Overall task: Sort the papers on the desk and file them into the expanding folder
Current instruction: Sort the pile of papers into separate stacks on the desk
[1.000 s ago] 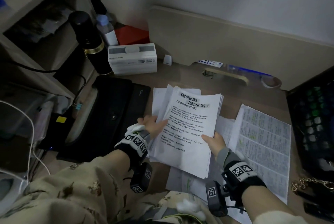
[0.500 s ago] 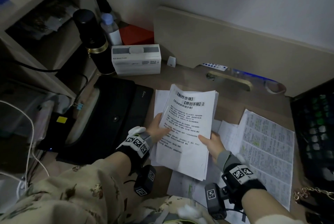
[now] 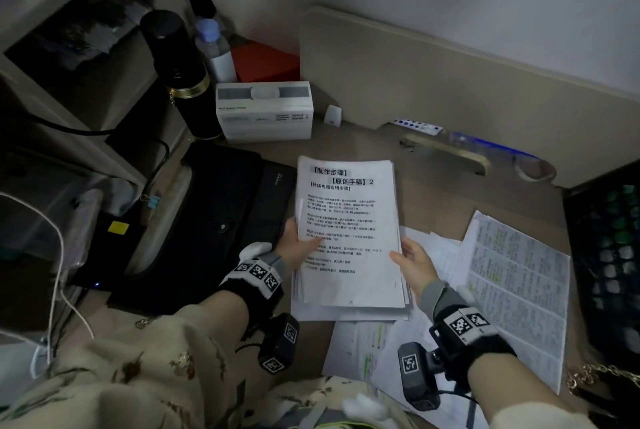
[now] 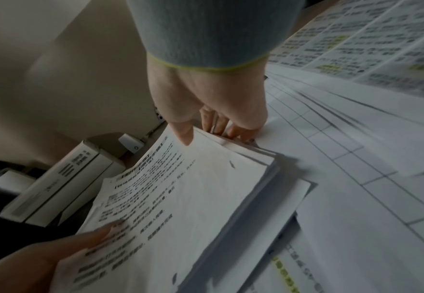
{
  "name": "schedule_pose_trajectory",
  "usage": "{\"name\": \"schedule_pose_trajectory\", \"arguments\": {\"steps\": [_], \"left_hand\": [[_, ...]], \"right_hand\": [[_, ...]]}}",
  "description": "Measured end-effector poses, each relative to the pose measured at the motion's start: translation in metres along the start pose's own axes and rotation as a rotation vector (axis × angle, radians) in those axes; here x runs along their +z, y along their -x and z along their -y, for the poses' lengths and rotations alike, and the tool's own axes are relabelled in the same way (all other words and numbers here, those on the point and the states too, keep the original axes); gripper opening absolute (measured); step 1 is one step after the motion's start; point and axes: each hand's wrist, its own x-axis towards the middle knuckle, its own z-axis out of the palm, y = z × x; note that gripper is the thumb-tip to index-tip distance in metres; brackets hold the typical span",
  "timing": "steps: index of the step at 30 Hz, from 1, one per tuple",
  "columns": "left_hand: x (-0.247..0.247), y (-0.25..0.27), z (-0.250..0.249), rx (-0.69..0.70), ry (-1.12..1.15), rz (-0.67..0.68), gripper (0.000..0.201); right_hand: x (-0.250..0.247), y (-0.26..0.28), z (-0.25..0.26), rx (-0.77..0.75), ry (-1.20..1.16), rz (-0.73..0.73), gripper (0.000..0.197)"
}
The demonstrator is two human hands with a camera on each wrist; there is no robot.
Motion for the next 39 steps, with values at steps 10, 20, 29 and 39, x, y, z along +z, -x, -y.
{"name": "schedule_pose_trajectory", "arguments": {"steps": [10, 20, 29, 39], "left_hand": [[0.01, 0.0, -0.005, -0.025, -0.637, -0.189, 0.078], [0.003, -0.001, -0.019, -0.276, -0.713, -0.123, 0.089], [0.007, 0.02, -0.022, -0.243, -0.688, -0.141, 0.078], [0.046, 0.04, -0.024, -0.04, -0.133, 0.015, 0.09]], "right_hand": [[0.001, -0.003, 0.007, 0.13, 0.072, -0.066, 0.037], [0.0, 0.03, 0.002, 0.074, 0.042, 0.12, 0.049], [-0.011, 0.054, -0.009, 0.009, 0.022, 0.167, 0.063], [-0.071, 0.073, -0.018, 0.039, -0.39, -0.031, 0.051]]}}
